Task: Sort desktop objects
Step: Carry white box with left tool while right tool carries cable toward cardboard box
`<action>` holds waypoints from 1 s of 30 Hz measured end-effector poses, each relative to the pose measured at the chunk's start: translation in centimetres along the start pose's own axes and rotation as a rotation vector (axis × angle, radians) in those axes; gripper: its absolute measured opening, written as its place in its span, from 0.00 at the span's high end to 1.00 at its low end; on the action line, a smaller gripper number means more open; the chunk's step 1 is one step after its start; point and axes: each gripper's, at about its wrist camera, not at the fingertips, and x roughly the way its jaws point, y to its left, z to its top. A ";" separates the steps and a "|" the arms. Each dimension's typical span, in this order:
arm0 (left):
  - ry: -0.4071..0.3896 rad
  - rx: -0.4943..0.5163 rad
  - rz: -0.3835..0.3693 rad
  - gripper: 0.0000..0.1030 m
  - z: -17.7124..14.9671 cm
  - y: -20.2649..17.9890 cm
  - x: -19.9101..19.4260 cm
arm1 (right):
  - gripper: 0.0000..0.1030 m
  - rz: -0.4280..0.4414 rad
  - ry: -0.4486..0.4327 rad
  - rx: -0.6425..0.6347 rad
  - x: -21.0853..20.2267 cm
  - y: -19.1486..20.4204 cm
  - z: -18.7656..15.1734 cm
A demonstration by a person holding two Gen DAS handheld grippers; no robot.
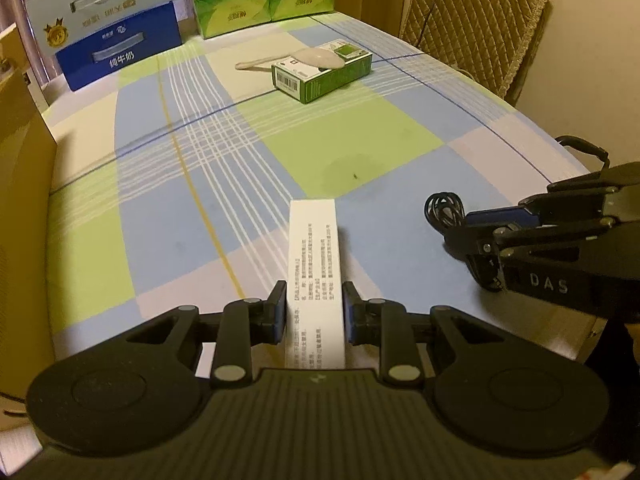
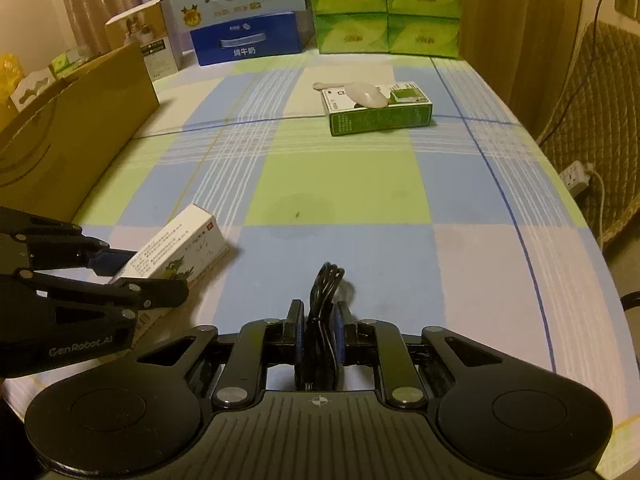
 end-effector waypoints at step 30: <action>-0.047 -0.062 -0.010 0.79 -0.2 -0.9 -3.1 | 0.88 -0.022 -0.060 0.029 -3.1 0.9 -0.4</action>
